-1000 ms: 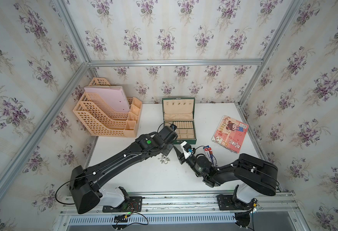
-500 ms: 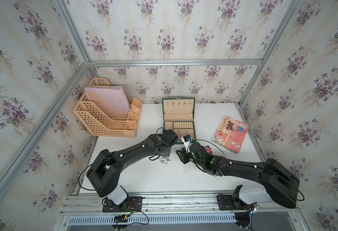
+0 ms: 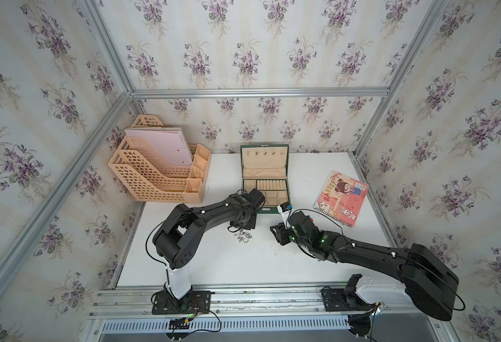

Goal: Put jewelry chain into jewelry box
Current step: Pick up the necklace from the center of the board.

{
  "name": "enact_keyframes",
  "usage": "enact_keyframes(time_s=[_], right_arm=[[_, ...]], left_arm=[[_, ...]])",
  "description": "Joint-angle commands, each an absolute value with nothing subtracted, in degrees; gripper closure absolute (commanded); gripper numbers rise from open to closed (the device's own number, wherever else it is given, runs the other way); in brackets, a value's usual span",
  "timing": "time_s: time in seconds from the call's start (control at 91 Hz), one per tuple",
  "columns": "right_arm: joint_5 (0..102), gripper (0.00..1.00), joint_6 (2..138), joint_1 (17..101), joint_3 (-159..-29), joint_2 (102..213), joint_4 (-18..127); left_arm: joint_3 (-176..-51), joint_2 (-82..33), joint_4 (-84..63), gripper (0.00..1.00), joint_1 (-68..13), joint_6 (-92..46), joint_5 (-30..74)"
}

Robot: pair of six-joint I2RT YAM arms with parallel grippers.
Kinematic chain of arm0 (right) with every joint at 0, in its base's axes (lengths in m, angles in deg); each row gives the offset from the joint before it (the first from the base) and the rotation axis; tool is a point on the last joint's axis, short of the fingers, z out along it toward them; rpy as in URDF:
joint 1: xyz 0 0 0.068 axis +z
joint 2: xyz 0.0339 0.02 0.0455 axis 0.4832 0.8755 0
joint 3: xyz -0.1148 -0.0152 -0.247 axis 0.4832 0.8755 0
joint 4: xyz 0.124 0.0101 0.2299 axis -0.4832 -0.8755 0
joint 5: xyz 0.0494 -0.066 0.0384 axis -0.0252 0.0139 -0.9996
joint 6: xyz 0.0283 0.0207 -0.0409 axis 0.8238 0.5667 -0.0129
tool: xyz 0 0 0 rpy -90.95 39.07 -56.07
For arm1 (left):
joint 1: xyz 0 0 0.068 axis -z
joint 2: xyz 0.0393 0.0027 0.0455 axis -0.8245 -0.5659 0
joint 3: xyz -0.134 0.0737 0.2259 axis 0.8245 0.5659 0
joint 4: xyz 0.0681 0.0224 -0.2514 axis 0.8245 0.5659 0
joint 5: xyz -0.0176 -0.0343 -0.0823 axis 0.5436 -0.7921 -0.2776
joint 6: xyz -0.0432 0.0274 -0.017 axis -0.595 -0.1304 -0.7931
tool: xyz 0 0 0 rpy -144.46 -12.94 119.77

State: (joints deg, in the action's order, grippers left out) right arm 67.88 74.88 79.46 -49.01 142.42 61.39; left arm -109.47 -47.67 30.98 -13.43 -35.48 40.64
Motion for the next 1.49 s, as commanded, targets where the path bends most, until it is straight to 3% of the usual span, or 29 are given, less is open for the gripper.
enact_keyframes(time_s=[0.0, 0.363, 0.549, 0.725, 1.033, 1.484], right_arm=[[67.6, 0.51, 74.7, 79.3, -48.8, 141.8, 61.3], [68.7, 0.50, 74.6, 79.3, -48.0, 139.7, 61.1], [69.3, 0.51, 74.4, 79.1, -48.0, 139.1, 60.9], [69.5, 0.50, 74.4, 79.1, -48.0, 138.9, 60.8], [72.4, 0.50, 73.2, 79.1, -48.3, 135.3, 59.1], [78.6, 0.45, 66.2, 79.1, -42.3, 116.3, 69.2]], left_arm=[[-109.7, -48.7, 29.7, 0.72, -13.4, -34.9, 39.9], [-108.1, -50.2, 29.5, 0.72, -13.7, -35.0, 41.7], [-107.2, -50.4, 28.5, 0.89, -13.7, -34.8, 39.6], [-106.5, -48.1, 28.4, 1.00, -13.7, -34.7, 39.5], [-106.7, -37.1, 32.1, 1.00, -13.6, -33.9, 42.3], [-115.1, -14.1, 38.2, 1.00, -13.4, -25.4, 39.7]])
